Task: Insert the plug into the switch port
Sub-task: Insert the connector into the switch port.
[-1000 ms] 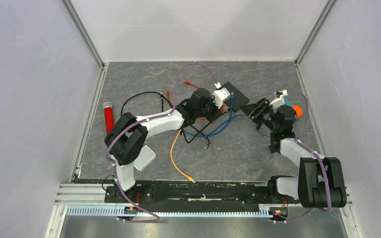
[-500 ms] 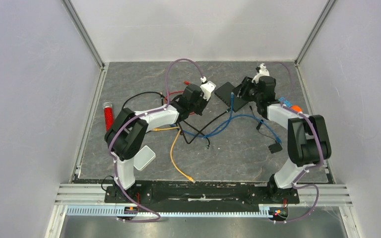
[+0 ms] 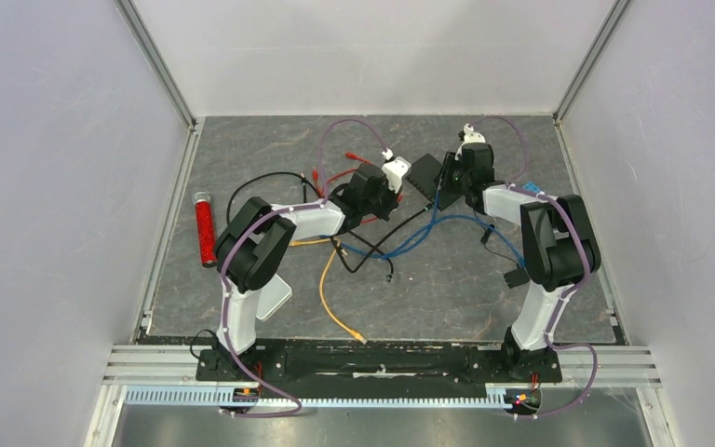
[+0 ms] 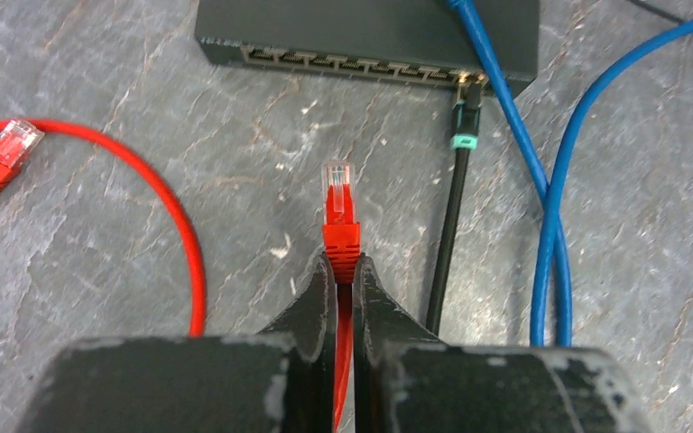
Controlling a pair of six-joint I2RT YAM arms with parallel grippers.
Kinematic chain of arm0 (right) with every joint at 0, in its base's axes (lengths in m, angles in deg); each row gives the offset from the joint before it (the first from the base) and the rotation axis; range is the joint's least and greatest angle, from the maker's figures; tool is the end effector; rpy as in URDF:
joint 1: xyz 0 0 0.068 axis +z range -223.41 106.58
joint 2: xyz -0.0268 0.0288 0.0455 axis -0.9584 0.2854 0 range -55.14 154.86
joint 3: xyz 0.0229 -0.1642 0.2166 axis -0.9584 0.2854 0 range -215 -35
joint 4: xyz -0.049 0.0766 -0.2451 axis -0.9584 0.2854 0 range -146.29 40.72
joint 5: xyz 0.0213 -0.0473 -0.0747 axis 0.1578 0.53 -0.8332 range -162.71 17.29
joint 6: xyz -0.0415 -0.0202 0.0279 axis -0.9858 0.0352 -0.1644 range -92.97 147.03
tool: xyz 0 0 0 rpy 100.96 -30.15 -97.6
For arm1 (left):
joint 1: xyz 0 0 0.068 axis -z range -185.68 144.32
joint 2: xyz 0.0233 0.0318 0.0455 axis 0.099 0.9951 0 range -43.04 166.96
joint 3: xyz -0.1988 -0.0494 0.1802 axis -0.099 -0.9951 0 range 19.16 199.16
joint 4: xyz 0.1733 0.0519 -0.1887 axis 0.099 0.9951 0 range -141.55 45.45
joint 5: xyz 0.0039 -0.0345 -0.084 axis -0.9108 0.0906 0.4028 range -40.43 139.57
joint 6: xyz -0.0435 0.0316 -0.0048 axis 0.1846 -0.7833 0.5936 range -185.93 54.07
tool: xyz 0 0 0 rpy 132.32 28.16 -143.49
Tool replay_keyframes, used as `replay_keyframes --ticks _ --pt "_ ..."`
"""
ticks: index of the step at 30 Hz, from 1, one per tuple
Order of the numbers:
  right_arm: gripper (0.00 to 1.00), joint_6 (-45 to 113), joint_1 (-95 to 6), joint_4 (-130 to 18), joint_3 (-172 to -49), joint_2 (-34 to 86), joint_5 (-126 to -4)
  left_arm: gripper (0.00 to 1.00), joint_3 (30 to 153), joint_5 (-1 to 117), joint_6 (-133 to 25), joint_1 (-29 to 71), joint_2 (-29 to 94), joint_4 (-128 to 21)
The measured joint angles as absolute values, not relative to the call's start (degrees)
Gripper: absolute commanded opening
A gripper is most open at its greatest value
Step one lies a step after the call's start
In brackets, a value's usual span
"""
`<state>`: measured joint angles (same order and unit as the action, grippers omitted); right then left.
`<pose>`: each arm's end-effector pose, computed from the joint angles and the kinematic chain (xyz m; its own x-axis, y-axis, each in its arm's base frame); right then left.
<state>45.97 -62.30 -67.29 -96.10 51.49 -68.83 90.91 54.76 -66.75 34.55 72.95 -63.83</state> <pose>0.3923 0.0796 0.1716 -0.6062 0.2109 -0.7668 -0.0532 0.9513 0.3037 0.3383 -0.2905 0.1649 -0.3941 0.3519 -0.8490 0.7075 0.7058 -0.0358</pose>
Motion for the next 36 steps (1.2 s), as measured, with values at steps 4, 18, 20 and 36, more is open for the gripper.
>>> replay_keyframes --ticks 4,18,20,36 --pt "0.28 45.31 -62.26 -65.06 -95.84 50.94 -74.03 0.02 92.70 55.39 -66.64 35.42 74.50 -65.42" --pt "0.59 43.69 -64.86 -54.85 -87.38 40.67 -79.87 0.02 106.86 55.46 -65.51 38.50 82.17 -56.66" --pt "0.64 43.24 -66.28 -54.24 -87.66 40.67 -77.35 0.02 109.03 55.11 -64.78 38.48 83.24 -54.34" --pt "0.66 34.82 -72.79 -57.59 -113.63 57.93 -49.14 0.02 110.78 52.16 -58.10 38.44 86.32 -49.53"
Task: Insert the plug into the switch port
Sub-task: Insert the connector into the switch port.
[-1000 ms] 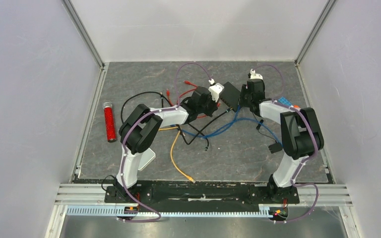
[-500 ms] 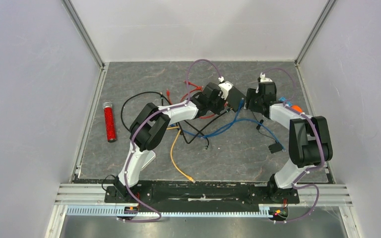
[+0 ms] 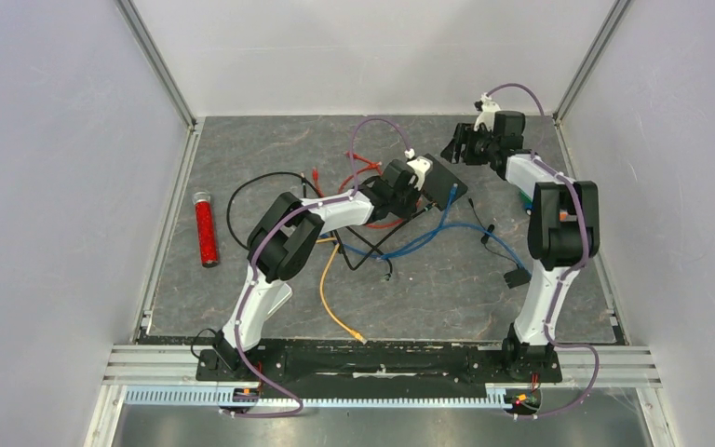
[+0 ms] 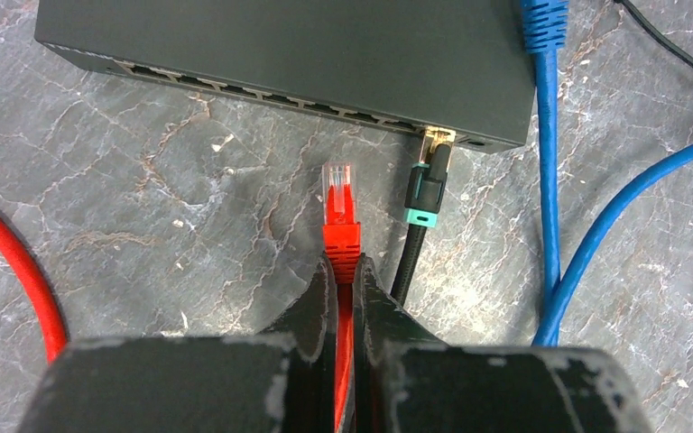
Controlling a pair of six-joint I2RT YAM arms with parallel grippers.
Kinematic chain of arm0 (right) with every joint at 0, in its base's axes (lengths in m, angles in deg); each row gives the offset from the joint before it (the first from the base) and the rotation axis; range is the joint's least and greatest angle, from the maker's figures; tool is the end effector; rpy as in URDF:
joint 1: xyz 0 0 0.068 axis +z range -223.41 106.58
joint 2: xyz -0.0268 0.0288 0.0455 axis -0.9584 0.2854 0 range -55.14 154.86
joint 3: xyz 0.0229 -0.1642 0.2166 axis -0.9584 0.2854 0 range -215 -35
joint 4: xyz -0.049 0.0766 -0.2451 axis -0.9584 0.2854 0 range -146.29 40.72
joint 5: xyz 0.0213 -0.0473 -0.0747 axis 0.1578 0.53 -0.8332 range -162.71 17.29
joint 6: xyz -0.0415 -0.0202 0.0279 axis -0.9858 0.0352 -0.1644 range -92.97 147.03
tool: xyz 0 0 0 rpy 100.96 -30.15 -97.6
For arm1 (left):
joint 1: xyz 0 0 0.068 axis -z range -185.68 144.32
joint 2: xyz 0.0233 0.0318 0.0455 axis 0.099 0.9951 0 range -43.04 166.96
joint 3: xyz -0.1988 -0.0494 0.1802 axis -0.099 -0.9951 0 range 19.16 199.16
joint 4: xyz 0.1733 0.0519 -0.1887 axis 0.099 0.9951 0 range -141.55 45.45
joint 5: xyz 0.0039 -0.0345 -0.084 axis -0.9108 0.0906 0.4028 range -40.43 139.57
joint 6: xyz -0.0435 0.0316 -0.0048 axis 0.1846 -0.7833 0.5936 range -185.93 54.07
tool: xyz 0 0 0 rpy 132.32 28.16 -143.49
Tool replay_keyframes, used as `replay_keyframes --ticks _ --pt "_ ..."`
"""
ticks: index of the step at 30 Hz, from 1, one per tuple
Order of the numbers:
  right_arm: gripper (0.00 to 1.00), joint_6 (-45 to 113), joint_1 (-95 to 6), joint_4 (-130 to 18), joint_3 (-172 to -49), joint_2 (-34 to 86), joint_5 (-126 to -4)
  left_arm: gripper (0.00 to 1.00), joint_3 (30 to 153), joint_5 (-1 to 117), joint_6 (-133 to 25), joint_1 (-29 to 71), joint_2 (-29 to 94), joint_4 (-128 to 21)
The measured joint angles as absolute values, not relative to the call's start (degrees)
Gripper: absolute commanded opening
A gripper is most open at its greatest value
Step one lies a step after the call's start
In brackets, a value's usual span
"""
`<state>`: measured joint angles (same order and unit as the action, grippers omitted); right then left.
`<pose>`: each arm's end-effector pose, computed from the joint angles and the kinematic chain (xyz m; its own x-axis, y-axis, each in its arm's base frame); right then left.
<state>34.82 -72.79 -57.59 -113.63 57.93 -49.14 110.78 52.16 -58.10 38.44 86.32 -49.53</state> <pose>0.4485 0.0192 0.2090 -0.5883 0.1179 -0.8000 -0.2675 0.9052 0.3301 0.3593 -0.3507 0.1450 -0.5530 0.3466 -0.7576 0.6511 0.7472 -0.1335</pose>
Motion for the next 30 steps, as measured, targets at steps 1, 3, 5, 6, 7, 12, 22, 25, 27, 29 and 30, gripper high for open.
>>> replay_keyframes --ticks 1,3,5,6,7,12,22,25,27,29,30 --pt "0.66 34.36 -72.90 -56.69 -116.06 60.43 -47.47 0.02 110.97 52.11 -57.99 38.44 86.43 -49.53" --pt "0.65 33.57 -72.99 -55.25 -119.36 64.05 -44.87 0.02 111.17 52.05 -57.86 38.44 86.61 -49.60" --pt "0.64 32.83 -73.01 -53.91 -121.48 66.79 -42.34 0.02 111.17 52.07 -57.83 38.44 86.67 -49.77" --pt "0.63 32.35 -73.01 -53.02 -122.55 68.18 -40.94 0.02 111.17 52.09 -57.83 38.44 86.67 -49.90" --pt "0.63 31.91 -73.01 -51.97 -123.62 69.50 -39.71 0.02 111.17 52.09 -57.83 38.44 86.70 -49.95" --pt "0.59 28.74 -73.01 -48.27 -126.29 73.98 -34.69 0.02 111.15 52.22 -57.83 38.44 86.70 -50.01" --pt "0.55 19.15 -73.51 -43.84 -127.99 75.70 -26.93 0.02 110.89 52.53 -57.99 38.50 86.70 -50.43" --pt "0.55 16.50 -73.82 -43.16 -128.43 76.12 -25.09 0.02 110.64 52.53 -58.51 38.55 86.65 -50.67" --pt "0.54 14.84 -73.93 -42.90 -128.47 76.23 -24.28 0.02 110.34 52.64 -59.45 38.59 86.56 -51.04" --pt "0.54 13.42 -73.95 -42.35 -128.73 76.42 -23.58 0.02 109.68 52.90 -60.74 38.66 86.35 -51.72" --pt "0.53 12.83 -73.97 -41.94 -129.02 76.62 -23.15 0.02 109.40 53.16 -61.11 38.68 86.19 -51.96"
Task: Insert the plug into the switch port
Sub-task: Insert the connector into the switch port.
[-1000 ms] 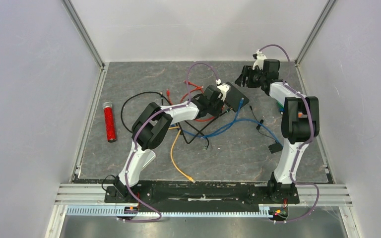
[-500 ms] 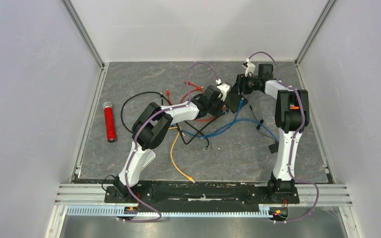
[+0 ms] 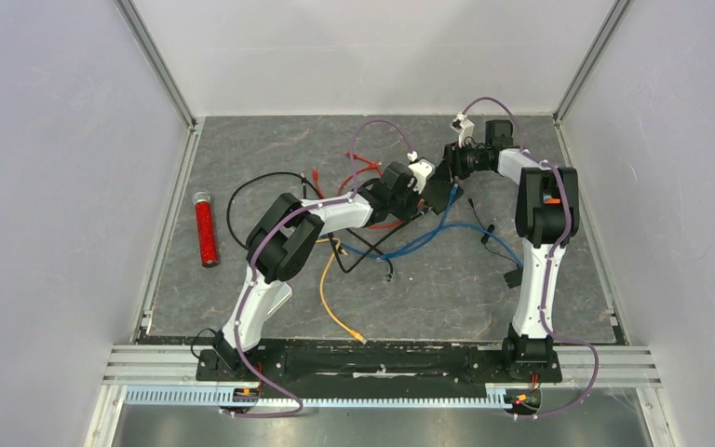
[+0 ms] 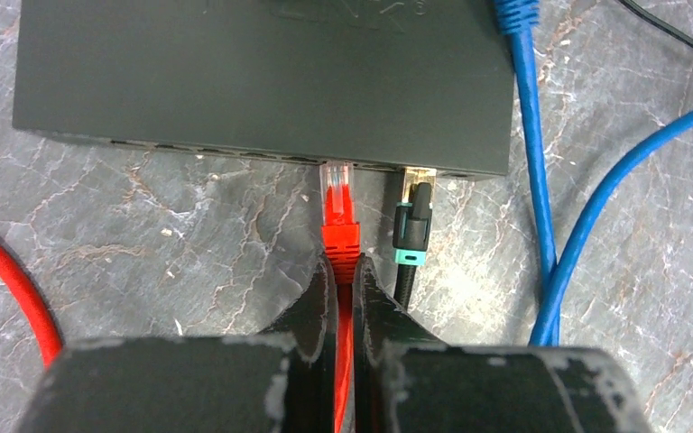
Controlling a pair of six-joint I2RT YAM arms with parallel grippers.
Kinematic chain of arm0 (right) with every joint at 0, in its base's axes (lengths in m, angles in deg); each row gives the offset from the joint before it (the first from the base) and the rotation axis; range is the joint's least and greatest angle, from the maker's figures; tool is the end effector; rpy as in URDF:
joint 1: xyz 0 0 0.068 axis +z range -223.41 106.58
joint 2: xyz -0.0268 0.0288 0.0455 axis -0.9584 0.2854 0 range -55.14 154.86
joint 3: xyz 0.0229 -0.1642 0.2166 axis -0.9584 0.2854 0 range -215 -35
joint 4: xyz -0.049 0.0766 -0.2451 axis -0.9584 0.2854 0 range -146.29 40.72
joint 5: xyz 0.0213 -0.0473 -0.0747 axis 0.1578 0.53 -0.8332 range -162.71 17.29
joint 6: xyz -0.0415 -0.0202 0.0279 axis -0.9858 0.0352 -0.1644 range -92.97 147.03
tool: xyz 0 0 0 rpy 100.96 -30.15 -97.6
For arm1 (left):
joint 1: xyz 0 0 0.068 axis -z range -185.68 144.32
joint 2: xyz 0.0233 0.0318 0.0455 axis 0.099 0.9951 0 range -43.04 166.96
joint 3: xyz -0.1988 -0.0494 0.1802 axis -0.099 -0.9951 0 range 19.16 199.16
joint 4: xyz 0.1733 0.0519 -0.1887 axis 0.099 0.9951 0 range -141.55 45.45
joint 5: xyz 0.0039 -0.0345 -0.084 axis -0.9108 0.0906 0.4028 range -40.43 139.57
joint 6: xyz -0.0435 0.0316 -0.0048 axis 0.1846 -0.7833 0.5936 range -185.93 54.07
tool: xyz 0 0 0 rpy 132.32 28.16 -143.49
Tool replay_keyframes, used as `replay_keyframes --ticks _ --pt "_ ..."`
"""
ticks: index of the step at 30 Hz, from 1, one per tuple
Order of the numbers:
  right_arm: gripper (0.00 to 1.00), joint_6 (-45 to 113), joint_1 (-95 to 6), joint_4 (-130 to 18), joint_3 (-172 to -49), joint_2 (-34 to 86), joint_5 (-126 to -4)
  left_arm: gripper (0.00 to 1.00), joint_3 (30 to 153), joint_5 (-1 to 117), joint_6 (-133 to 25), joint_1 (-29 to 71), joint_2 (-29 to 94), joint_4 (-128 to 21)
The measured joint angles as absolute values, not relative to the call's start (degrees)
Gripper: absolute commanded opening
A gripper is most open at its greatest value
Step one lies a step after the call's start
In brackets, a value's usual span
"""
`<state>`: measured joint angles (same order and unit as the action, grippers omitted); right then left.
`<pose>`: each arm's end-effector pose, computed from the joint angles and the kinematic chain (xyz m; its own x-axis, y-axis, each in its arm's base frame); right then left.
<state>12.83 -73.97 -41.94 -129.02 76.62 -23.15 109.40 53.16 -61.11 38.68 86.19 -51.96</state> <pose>0.4861 0.0224 0.1313 -0.6516 -0.1528 -0.7430 -0.6408 0.6351 0.4314 0.3564 -0.3517 0.1422 -0.5059 0.3773 -0.7757 0.6927 0.7136 -0.1047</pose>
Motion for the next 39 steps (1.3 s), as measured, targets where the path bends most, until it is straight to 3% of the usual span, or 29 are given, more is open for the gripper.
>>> replay_keyframes --ticks 15,39 --pt "0.49 4.18 -74.28 -37.13 -131.84 78.89 -16.11 0.02 107.78 55.15 -62.62 39.09 85.08 -51.80" --pt "0.46 7.15 -75.26 -43.55 -121.21 74.13 -14.54 0.02 109.25 42.19 -64.08 44.95 85.06 -47.76"
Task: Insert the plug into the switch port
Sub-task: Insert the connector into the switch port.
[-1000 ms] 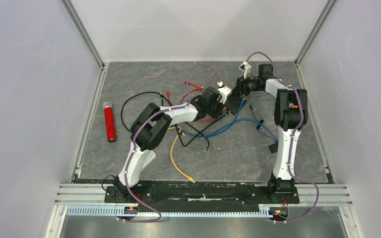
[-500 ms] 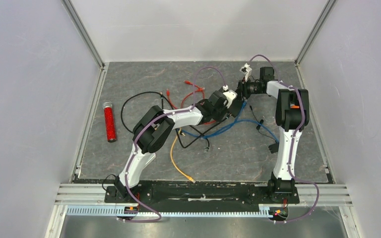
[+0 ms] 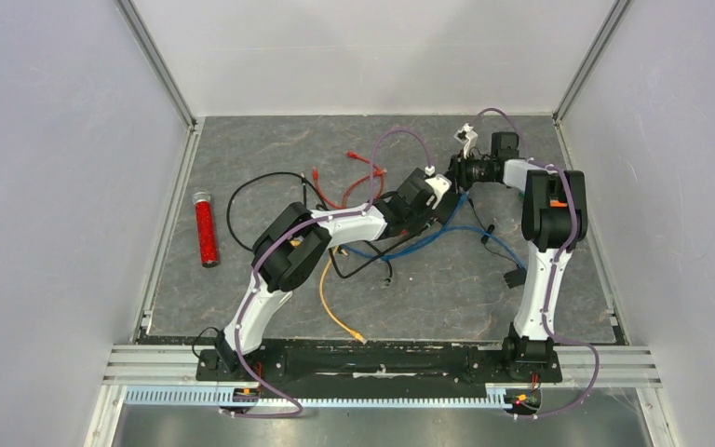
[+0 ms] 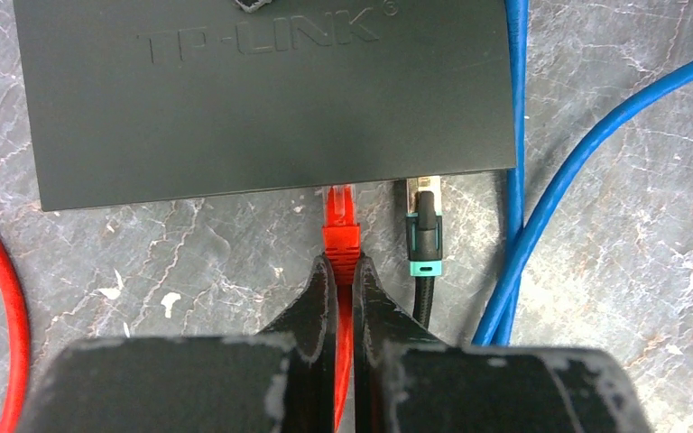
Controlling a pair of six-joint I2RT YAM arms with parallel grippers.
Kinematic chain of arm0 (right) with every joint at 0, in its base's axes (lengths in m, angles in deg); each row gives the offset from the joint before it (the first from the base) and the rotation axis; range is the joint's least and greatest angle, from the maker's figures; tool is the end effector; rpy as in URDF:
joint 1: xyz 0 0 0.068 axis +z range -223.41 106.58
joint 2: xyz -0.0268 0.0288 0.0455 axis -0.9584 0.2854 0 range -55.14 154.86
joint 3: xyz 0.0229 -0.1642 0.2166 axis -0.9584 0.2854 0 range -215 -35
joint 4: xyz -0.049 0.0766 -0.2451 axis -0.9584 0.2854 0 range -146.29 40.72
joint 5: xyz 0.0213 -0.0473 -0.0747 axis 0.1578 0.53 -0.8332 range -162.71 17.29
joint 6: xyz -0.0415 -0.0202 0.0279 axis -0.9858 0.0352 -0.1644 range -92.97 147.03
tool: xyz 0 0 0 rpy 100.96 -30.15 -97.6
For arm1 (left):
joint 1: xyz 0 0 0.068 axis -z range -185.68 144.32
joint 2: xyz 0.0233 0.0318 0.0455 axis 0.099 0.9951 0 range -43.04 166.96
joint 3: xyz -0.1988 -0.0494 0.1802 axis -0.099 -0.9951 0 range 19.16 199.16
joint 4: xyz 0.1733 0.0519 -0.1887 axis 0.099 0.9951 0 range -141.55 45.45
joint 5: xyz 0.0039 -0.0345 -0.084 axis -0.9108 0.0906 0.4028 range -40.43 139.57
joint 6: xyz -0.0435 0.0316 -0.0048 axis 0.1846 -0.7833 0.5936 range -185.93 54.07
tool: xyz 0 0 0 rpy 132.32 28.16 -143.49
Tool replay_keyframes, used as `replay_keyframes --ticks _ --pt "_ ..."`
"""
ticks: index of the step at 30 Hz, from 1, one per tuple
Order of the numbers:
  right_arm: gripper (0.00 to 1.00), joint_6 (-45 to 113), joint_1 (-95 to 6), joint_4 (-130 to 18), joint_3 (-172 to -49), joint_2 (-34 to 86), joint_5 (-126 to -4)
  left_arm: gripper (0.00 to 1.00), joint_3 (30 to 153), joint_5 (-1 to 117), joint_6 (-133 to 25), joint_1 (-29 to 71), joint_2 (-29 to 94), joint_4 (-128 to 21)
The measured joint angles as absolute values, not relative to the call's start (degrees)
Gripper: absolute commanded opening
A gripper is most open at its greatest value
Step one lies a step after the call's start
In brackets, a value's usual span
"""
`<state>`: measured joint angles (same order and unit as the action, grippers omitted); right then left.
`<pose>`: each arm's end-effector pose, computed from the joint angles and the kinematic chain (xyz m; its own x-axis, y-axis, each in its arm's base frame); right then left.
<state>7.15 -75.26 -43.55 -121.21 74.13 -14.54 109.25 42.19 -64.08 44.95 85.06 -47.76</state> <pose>0.4599 0.0155 0.1177 -0.6208 -0.1594 -0.7676 -0.7140 0.5192 0.4697 0.3171 -0.3793 0.1448 -0.4454 0.4923 -0.7479 0.6919 0.7194 0.0614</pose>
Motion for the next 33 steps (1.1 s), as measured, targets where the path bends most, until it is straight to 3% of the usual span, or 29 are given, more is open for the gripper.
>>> replay_keyframes --ticks 27,29,33 --pt "0.36 21.36 -76.64 -66.87 -105.02 68.42 -17.88 0.02 117.90 44.00 -59.52 45.63 88.77 -39.43" --pt "0.40 21.64 -76.64 -67.14 -104.71 68.16 -18.40 0.03 118.23 44.03 -59.28 45.63 88.88 -39.02" --pt "0.47 23.78 -76.73 -67.71 -103.60 67.07 -20.55 0.14 118.75 44.07 -59.30 45.72 88.95 -38.12"
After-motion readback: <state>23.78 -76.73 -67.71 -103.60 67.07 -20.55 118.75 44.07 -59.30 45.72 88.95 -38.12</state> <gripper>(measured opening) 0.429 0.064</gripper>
